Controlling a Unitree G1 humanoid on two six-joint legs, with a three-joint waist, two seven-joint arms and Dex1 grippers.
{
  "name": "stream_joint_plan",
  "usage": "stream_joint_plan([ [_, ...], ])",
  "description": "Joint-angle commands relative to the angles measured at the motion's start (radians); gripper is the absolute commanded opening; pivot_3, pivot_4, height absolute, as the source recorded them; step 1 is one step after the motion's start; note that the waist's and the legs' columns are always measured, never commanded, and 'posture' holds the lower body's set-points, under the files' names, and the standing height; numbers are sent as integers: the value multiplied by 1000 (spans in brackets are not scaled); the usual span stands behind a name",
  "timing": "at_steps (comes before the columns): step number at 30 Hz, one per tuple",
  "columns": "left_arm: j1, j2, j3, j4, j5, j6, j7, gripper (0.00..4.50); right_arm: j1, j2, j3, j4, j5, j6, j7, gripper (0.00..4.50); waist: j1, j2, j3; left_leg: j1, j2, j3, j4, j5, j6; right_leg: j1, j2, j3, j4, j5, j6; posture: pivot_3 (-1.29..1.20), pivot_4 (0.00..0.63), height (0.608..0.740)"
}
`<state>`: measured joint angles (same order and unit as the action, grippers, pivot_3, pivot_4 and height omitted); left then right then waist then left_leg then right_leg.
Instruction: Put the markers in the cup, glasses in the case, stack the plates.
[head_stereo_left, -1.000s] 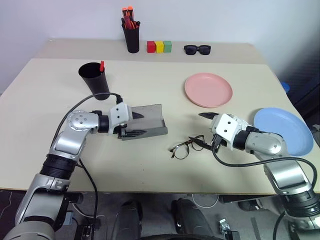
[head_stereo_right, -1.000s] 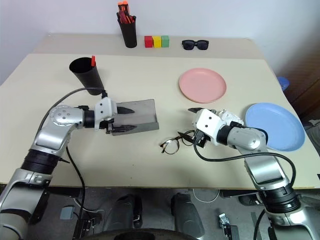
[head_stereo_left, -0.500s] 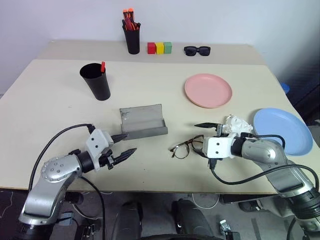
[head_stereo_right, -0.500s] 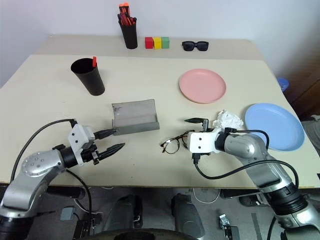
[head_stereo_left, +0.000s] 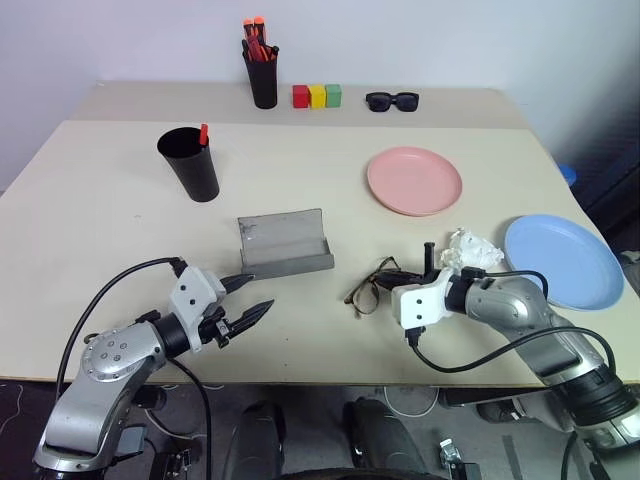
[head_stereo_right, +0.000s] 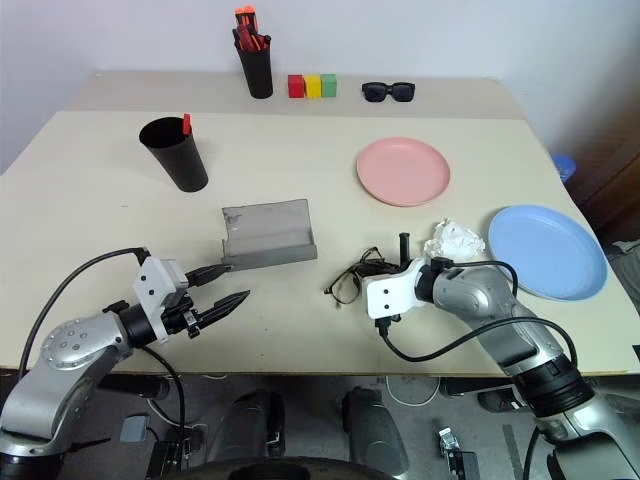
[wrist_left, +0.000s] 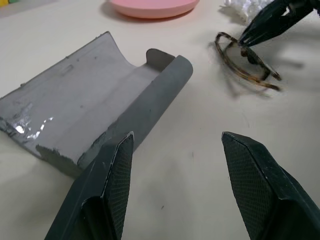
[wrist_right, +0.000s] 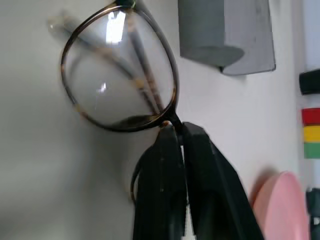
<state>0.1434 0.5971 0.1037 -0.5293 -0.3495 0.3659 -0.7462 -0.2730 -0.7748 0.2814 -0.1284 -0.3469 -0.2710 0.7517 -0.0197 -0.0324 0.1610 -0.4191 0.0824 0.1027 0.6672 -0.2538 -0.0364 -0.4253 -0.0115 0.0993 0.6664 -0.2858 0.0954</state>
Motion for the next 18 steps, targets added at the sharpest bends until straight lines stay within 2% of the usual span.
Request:
stream_joint_plan([
  [1, -2, -3, 4, -13, -10, -18, 6, 2875, 0, 14, 2, 0, -5, -18, -9, 29, 0, 0, 0, 0, 0, 0, 0, 0, 0, 0, 0, 0, 0, 0, 0, 0, 150, 722],
  [8, 6, -8, 8, -7, -5, -32, 19, 2875, -5, 26, -21, -8, 13, 9, -14, 29, 0, 0, 0, 0, 0, 0, 0, 0, 0, 0, 0, 0, 0, 0, 0, 0, 150, 722],
  [13, 15, -26, 65, 56, 15, -83, 61, 2875, -75, 146, -70, -133, 133, 305, 16, 29, -3, 1, 0, 1, 0, 0, 0, 0, 0, 0, 0, 0, 1, 0, 0, 0, 150, 722],
  [18, 58, -29, 138, 140, 38, -168, 85, 2875, -239, 295, -26, -180, 169, 553, 14, 29, -3, 1, 0, 1, 1, 1, 0, 0, 0, -1, 0, 0, 1, 0, 0, 0, 150, 722],
])
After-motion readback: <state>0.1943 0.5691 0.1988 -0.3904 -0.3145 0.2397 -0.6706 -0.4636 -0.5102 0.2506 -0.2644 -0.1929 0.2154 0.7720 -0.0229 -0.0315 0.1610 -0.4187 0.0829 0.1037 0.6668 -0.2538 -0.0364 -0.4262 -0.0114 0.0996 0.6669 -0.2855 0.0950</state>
